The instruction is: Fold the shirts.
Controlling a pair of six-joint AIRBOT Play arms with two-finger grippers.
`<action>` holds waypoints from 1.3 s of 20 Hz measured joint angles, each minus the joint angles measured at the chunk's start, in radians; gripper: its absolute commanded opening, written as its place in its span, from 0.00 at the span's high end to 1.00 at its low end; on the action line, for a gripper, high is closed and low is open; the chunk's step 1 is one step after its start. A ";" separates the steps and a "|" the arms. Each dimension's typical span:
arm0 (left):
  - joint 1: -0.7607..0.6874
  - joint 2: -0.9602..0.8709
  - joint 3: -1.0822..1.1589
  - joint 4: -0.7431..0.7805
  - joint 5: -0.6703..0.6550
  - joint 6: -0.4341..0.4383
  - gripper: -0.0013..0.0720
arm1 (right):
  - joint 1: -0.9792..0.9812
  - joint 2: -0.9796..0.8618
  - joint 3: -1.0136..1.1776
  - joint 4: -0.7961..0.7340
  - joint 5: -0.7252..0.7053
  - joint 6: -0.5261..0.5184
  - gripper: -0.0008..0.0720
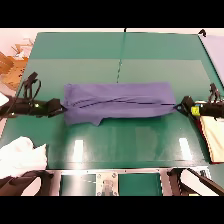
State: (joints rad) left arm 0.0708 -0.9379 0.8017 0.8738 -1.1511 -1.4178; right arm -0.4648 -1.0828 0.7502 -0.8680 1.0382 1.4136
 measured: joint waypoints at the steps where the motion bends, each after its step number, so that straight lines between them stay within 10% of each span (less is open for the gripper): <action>1: 0.000 -0.038 0.024 -0.008 0.021 0.008 0.96 | 0.021 -0.030 0.037 0.007 -0.019 0.000 0.96; 14: -0.050 -0.681 0.462 -0.163 0.278 0.109 0.95 | 0.133 -0.619 0.537 0.100 -0.158 0.001 0.95; 16: -0.058 -0.735 0.515 -0.171 0.298 0.113 0.09 | 0.140 -0.670 0.585 0.110 -0.161 -0.005 0.58; 21: -0.005 -0.779 0.616 -0.173 0.243 0.098 0.06 | 0.083 -0.716 0.731 0.109 -0.080 -0.087 0.30; 26: 0.058 -0.788 0.709 -0.176 0.105 0.068 0.06 | -0.021 -0.750 0.808 0.056 0.090 -0.119 0.28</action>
State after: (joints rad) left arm 0.1284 -1.7256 1.5105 0.6975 -1.0458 -1.3495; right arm -0.4862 -1.8328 1.5578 -0.8120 1.1282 1.2942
